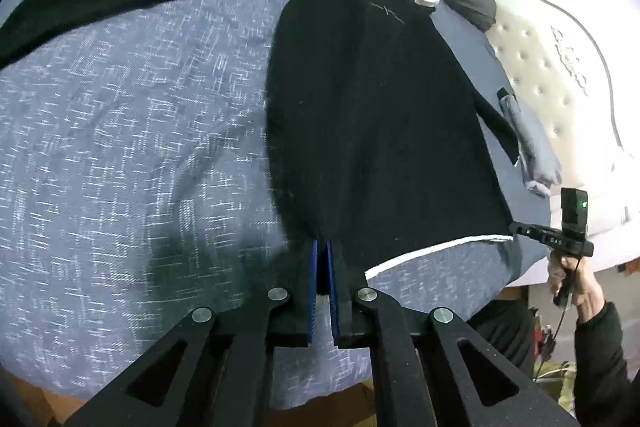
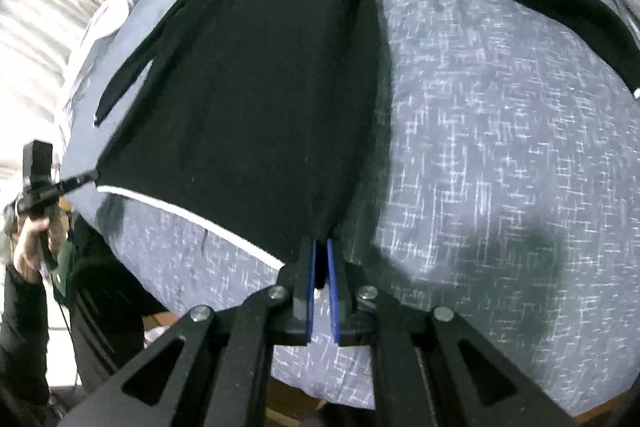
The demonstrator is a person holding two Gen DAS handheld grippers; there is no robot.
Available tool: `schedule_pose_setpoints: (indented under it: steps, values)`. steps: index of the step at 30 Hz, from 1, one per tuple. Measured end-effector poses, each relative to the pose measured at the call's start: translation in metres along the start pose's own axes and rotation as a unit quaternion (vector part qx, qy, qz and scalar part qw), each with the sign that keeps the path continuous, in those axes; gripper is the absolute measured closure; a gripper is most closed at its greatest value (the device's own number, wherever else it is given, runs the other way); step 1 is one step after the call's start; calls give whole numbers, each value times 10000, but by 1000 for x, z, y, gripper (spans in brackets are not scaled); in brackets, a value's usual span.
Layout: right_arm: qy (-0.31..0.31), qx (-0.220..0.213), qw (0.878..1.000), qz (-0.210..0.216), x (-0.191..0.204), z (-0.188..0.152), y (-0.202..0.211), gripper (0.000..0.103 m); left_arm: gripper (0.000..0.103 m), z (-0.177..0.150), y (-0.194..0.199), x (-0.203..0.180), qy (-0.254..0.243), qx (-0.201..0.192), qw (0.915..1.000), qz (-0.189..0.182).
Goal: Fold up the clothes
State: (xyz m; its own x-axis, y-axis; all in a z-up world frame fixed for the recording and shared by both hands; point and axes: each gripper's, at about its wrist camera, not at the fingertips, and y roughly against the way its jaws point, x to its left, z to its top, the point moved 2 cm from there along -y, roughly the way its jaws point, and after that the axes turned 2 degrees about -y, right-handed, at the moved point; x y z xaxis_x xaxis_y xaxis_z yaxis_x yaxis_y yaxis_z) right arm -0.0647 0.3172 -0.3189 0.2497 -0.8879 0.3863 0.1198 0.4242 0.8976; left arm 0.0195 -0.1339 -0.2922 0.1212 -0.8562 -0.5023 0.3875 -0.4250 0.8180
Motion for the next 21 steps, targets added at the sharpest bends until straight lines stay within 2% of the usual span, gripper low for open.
schedule_pose_setpoints:
  steps: [2,3,4,5,6,13,19,20,21]
  values:
    - [-1,-19,10000,-79,-1,1,5,92,89,1,1,1,11,15,10000,61]
    - [-10,-23,9999,-102,-1,1,7,82,84,1,2,2,30,20,10000,37]
    - [-28,-23,9999,-105,-2,2,9,66,76,1,2,4,63,41,10000,10]
    - [-52,-14,9999,-107,-2,2,9,58,70,0,2,5,84,74,9999,46]
    - [-85,5,9999,-107,-3,2,9,54,62,0,1,6,100,108,9998,100]
    - [-311,168,9994,29,-6,7,-13,54,61,1,-20,8,157,340,9993,15]
    - [-451,298,9985,-110,-13,9,-36,54,63,3,-39,8,195,468,9986,-145]
    - [-461,287,9985,-87,-13,9,-38,54,64,3,-42,8,201,490,9984,-172]
    - [-456,262,9986,-75,-13,10,-39,54,74,4,-45,8,207,511,9983,-198]
